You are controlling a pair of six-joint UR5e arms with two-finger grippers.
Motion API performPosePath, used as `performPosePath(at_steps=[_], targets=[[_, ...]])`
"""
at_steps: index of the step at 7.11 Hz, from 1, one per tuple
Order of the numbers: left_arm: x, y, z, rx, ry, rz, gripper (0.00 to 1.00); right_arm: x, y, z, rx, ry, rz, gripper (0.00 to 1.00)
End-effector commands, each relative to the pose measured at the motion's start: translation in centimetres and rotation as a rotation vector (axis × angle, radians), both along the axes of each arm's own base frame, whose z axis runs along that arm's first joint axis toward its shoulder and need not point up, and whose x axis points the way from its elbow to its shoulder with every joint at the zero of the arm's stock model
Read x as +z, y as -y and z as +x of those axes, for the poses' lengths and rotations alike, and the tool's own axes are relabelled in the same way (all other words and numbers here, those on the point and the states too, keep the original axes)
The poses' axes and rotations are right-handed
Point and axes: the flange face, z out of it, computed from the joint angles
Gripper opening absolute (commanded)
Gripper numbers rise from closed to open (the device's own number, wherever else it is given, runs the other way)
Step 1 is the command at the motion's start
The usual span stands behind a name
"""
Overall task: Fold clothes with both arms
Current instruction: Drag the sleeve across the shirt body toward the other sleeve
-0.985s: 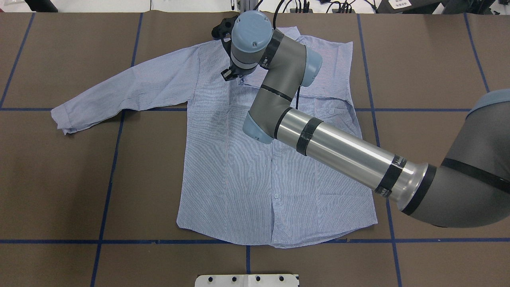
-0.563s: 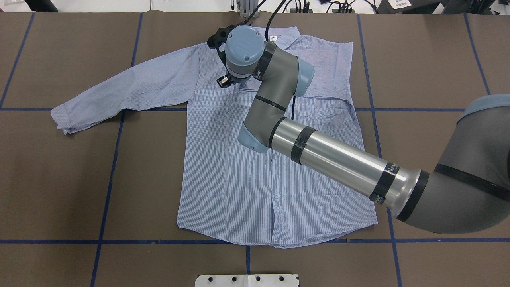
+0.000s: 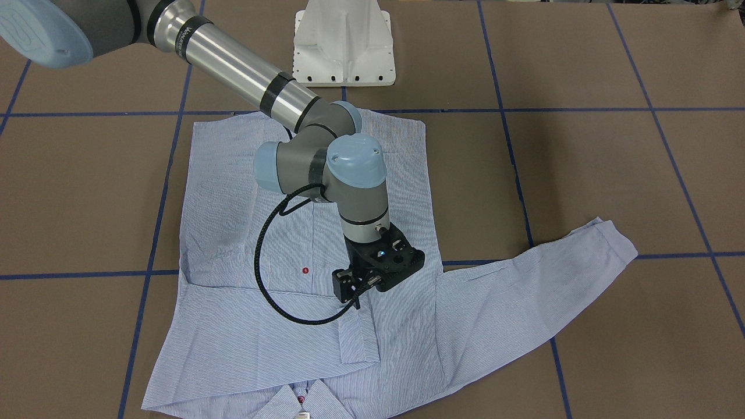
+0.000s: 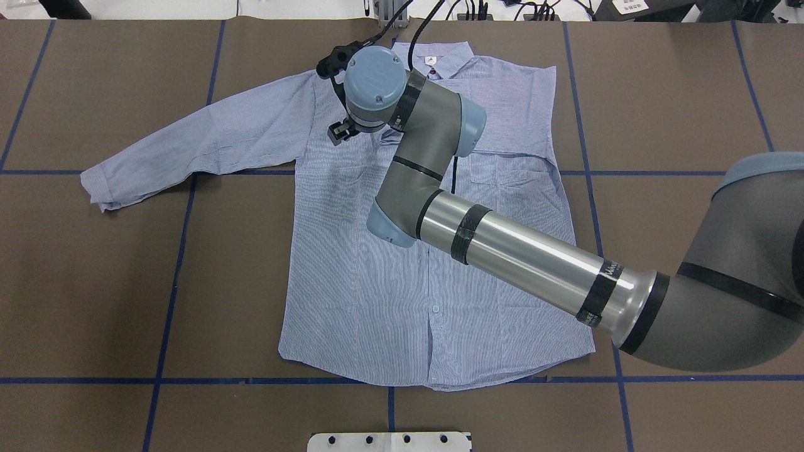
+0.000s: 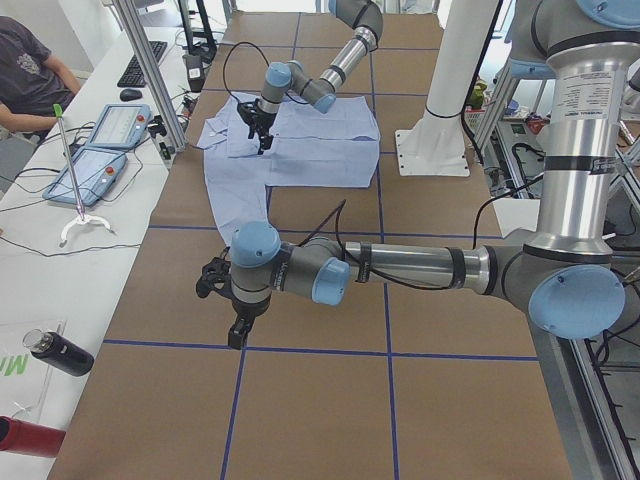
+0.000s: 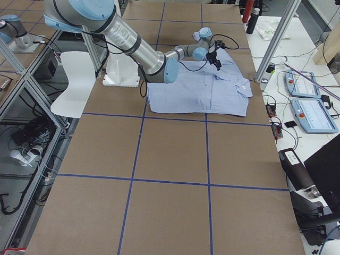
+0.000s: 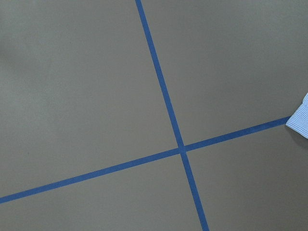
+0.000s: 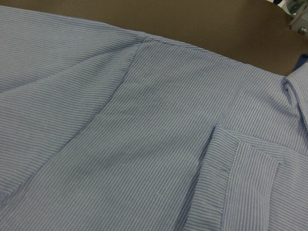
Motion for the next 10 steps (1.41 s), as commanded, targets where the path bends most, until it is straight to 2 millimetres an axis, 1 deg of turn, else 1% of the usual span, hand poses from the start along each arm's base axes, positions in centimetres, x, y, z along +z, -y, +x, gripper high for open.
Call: performPosePath(at_steps=[1,2,4,5,6,7,9,10], targets=[[-0.1,0.1,0.0,-0.001,0.0,0.001,1.0,1.5,0.7,1.3,0.157,0.185,-0.136,0.99],[-0.3,0.3,0.0,-0.002,-0.001,0.004,1.0,4.6,1.2,2.5,0.252,0.277,-0.165,0.99],[-0.8,0.4,0.0,-0.003,-0.001,0.012,1.0,7.9,1.4,2.7,0.357,0.298,-0.266,0.98],[-0.9,0.4,0.0,-0.003,-0.001,0.014,1.0,9.2,1.5,2.3,0.366,0.278,-0.285,0.98],[-0.9,0.4,0.0,-0.003,-0.001,0.014,1.0,9.6,1.3,2.1,0.369,0.272,-0.295,0.98],[-0.9,0.4,0.0,-0.003,-0.001,0.015,1.0,9.4,1.2,1.8,0.366,0.272,-0.295,0.97],[-0.8,0.4,0.0,-0.001,0.0,0.014,1.0,8.1,1.2,1.1,0.36,0.276,-0.293,0.97],[-0.7,0.4,0.0,0.0,0.0,0.014,1.0,8.3,0.8,0.7,0.354,0.271,-0.295,0.97]])
